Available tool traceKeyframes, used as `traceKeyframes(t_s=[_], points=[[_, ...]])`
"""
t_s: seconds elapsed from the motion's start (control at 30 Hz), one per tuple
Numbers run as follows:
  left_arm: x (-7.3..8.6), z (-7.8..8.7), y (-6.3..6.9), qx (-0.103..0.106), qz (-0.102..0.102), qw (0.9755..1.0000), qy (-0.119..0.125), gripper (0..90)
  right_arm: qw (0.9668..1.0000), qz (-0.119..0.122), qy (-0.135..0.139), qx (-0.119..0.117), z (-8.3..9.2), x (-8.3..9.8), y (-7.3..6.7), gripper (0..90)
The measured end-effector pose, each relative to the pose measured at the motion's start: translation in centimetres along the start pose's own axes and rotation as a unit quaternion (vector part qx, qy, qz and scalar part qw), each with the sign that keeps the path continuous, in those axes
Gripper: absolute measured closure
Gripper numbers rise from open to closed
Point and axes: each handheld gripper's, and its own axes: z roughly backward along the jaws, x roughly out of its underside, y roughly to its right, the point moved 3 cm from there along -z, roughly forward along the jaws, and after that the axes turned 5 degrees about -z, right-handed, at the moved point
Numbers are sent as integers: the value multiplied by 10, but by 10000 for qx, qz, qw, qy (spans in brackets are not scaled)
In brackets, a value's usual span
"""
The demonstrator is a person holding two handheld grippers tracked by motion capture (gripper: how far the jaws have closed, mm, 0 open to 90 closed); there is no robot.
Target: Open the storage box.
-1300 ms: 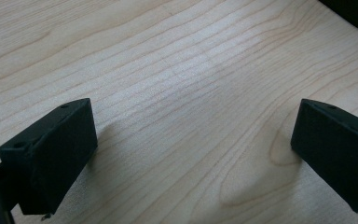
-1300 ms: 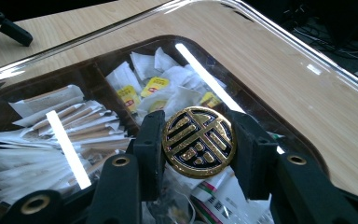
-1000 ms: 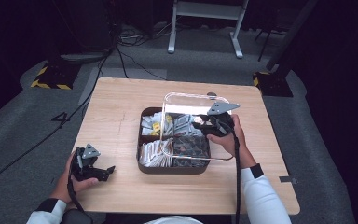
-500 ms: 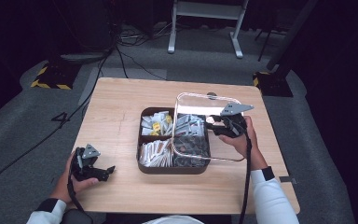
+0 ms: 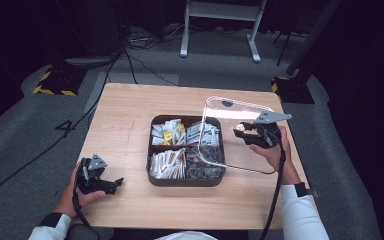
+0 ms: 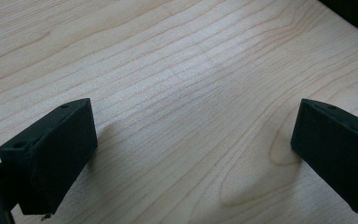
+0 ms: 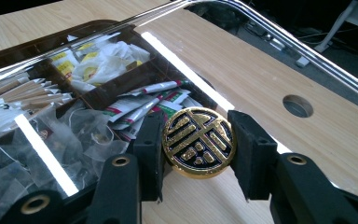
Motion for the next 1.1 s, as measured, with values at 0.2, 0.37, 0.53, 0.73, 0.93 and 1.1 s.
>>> traceKeyframes(t_s=[0.2,0.37,0.53,0.73,0.93,1.1], points=[[0,0,0,0,-1,10000,0,5,9999,-75,-15,109,8,7,10,588],[0,0,0,0,-1,10000,-1,5,9997,-120,-26,213,15,12,18,588],[0,0,0,2,0,10000,-1,5,9994,-165,-52,311,19,18,25,588],[0,0,0,2,0,10000,-1,5,9994,-221,-93,265,22,25,32,587],[0,0,0,1,-3,10000,-2,5,9991,-268,-168,281,25,33,41,587],[0,0,0,3,0,10000,-1,5,9987,-337,-208,328,28,42,50,587]])
